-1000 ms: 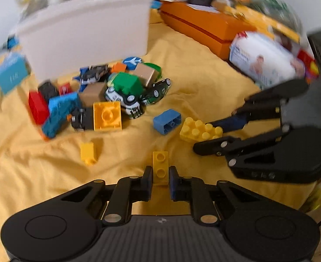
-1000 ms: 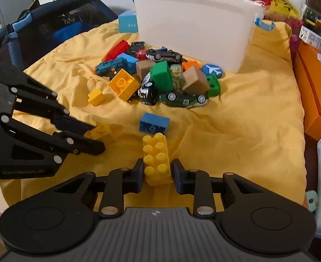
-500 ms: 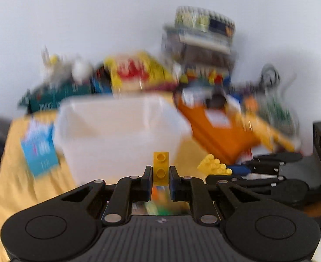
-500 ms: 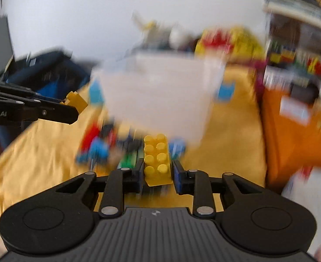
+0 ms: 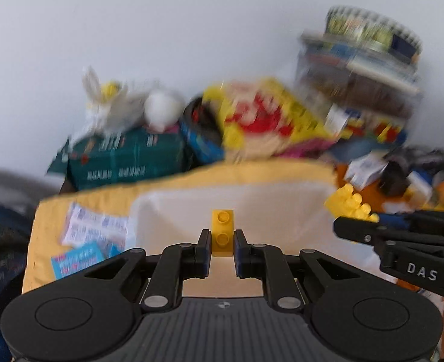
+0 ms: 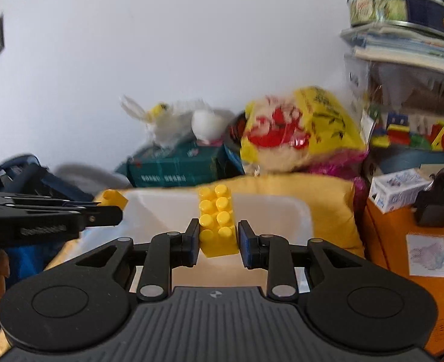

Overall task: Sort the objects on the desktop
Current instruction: 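Lift both yellow bricks over the white bin and open both tools to drop them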

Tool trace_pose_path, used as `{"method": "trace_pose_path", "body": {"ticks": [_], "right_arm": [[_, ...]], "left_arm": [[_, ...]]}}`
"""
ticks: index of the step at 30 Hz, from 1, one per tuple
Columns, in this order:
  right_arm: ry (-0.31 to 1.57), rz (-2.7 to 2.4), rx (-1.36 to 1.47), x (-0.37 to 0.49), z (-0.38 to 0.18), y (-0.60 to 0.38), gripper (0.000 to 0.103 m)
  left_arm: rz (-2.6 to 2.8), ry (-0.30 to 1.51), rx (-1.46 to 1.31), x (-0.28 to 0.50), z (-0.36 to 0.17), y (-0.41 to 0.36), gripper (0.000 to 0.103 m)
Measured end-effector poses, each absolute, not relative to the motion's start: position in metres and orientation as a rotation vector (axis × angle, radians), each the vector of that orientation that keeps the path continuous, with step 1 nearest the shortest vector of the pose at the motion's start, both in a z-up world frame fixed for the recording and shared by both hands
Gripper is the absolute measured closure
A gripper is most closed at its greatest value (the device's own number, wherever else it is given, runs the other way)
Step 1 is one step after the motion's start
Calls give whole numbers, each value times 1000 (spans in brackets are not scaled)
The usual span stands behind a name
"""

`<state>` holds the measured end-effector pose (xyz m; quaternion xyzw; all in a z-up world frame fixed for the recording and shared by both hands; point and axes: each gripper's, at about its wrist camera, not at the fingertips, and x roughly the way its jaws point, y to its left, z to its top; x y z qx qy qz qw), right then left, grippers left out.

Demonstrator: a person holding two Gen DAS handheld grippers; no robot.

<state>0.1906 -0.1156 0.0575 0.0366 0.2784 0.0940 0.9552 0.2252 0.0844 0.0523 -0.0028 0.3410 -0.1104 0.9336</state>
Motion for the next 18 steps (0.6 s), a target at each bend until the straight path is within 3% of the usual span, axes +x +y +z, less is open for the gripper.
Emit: {"method": "trace_pose_path", "body": {"ticks": [1, 2, 5, 6, 10, 11, 16, 18], "right_arm": [[592, 189, 67, 193, 52, -114, 71], [604, 189, 70, 194, 49, -114, 71], [586, 188, 81, 184, 51, -118, 56], [576, 183, 82, 181, 53, -119, 47], [569, 208, 73, 164, 66, -126, 36], [576, 223, 74, 158, 68, -127, 29], [624, 323, 97, 116, 68, -131, 23], [651, 319, 101, 100, 57, -131, 11]], "left_arm": [[-219, 721, -12, 225, 48, 87, 83], [-211, 724, -10, 224, 46, 88, 75], [-212, 687, 22, 207, 49, 89, 52], [-214, 673, 40, 200, 53, 88, 50], [-214, 616, 89, 167, 70, 85, 40], [-235, 600, 92, 154, 74, 85, 37], [-288, 642, 81, 102, 64, 81, 32], [-279, 682, 45, 82, 49, 82, 32]]}}
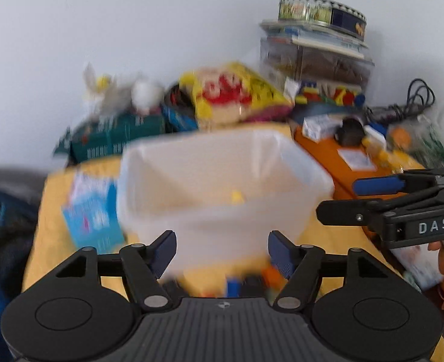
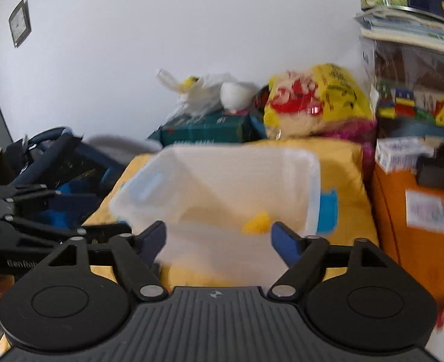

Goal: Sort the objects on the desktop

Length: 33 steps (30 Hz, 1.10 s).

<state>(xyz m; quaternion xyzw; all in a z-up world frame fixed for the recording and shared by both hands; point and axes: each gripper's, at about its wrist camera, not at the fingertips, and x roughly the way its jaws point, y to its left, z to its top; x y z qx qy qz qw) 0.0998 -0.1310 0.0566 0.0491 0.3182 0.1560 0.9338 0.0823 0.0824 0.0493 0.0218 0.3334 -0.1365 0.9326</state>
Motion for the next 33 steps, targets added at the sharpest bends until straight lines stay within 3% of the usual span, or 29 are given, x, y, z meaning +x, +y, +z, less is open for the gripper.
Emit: {"method": "trace_pose_path", "body": {"ticks": [6, 12, 14, 16, 18, 19, 21, 28, 30, 33], "right_arm": [[845, 304, 69, 69, -3, -124, 10], [925, 235, -77, 51, -23, -107, 5], [820, 231, -107, 29, -16, -107, 8], [658, 262, -130, 10, -8, -108, 2], [670, 327, -179, 7, -13, -103, 0], [735, 326, -194, 11, -18, -98, 2], [793, 329, -179, 15, -27, -96, 17], [833, 366, -172, 18, -41, -92, 20], [842, 351, -191, 17, -46, -93, 46], [895, 345, -195, 18, -57, -93, 62]], "left_arm": [[-180, 745, 36, 41, 1, 85, 32], [-173, 837, 107, 23, -21, 79, 32], [-176, 809, 164, 16, -22, 74, 32], [-172, 791, 211, 8, -25, 70, 32], [-184, 805, 220, 2, -32, 68, 32], [-201, 815, 217, 1, -34, 67, 32], [-233, 837, 200, 0, -39, 68, 32], [-266, 875, 125, -3, -49, 75, 34], [-281, 884, 99, -2, -51, 77, 38], [-288, 911, 100, 0, -57, 76, 45]]}}
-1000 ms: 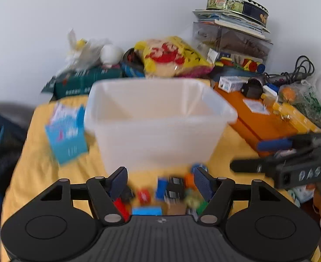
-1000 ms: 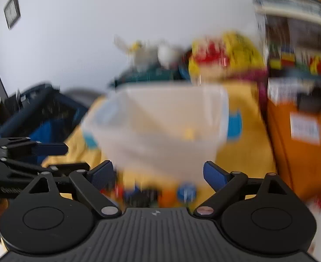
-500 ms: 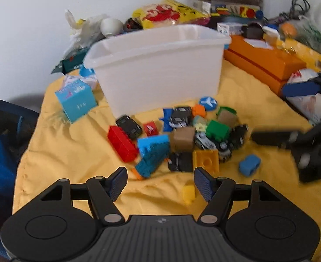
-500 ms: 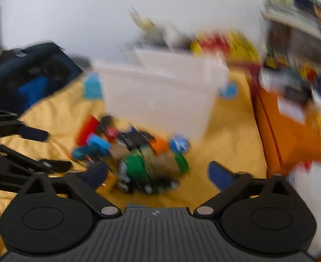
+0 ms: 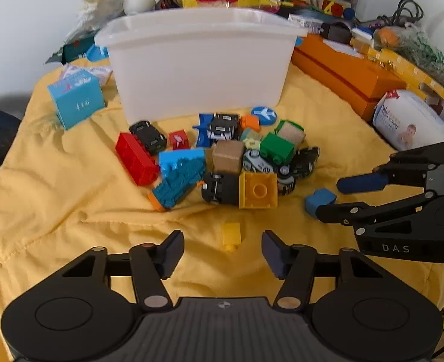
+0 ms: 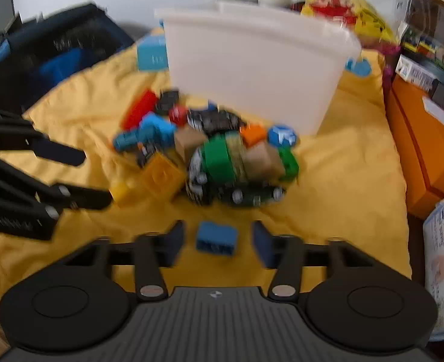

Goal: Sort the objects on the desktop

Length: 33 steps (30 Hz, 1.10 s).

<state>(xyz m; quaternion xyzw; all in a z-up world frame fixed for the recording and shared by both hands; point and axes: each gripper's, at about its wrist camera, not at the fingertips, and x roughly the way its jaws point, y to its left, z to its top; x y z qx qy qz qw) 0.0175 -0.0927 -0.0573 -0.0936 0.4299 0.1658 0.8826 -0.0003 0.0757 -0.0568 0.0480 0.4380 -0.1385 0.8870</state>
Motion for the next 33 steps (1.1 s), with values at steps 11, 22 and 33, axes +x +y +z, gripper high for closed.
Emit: {"method": "trace_pose_path", "body": {"ticks": [11, 22, 33], "right_arm": [[798, 355, -225, 9, -42, -89, 66], [699, 516, -355, 11, -36, -60, 65], [631, 573, -761, 23, -77, -13, 65]], "left_arm": [[-346, 977, 157, 17, -81, 66, 86], [-413, 1063, 251, 3, -64, 75, 86], [-408, 1105, 263, 2, -72, 80, 86]]}}
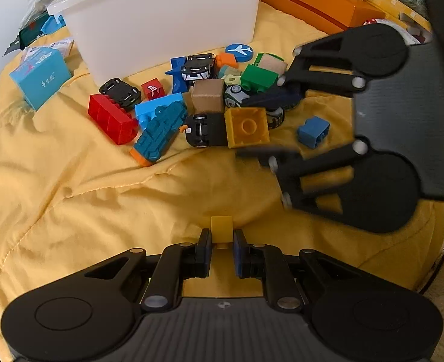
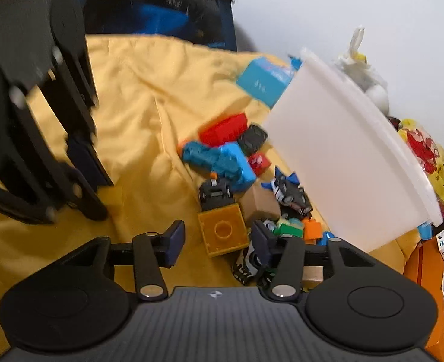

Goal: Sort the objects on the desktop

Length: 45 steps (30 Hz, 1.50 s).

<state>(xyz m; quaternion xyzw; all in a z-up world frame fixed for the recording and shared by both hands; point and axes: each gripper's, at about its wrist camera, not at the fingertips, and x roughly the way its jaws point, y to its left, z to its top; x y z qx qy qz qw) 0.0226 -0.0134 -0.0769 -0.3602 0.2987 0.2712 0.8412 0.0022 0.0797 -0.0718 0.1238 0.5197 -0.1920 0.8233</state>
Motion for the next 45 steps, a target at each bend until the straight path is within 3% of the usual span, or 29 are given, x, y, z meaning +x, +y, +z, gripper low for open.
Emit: {"method": "trace_pose_path", "body": {"ticks": [4, 8, 14, 20, 24, 26, 37, 45], "right_arm": [[697, 577, -590, 30, -59, -30, 66], [939, 693, -170, 44, -44, -68, 65], [1176, 656, 355, 65, -80, -119, 64], [1033, 559, 177, 58, -60, -118, 57], [973, 507, 62, 60, -51, -113, 57], [936, 492, -30, 59, -46, -106, 57], [901, 423, -253, 72, -47, -102, 60], [892, 414, -315, 63, -43, -108, 60]], "left_arm": [[-420, 1104, 286, 3, -72, 77, 86], [-461, 1095, 342, 2, -72, 75, 85], [-495, 1049, 395, 8, -72, 70, 82], [-484, 998, 382, 20, -70, 63, 81], [-463, 965, 331, 24, -60, 69, 80], [-469, 960, 264, 23, -51, 76, 74], [-530, 1145, 183, 5, -73, 98, 72], [-529, 1133, 249, 9, -82, 87, 85]]}}
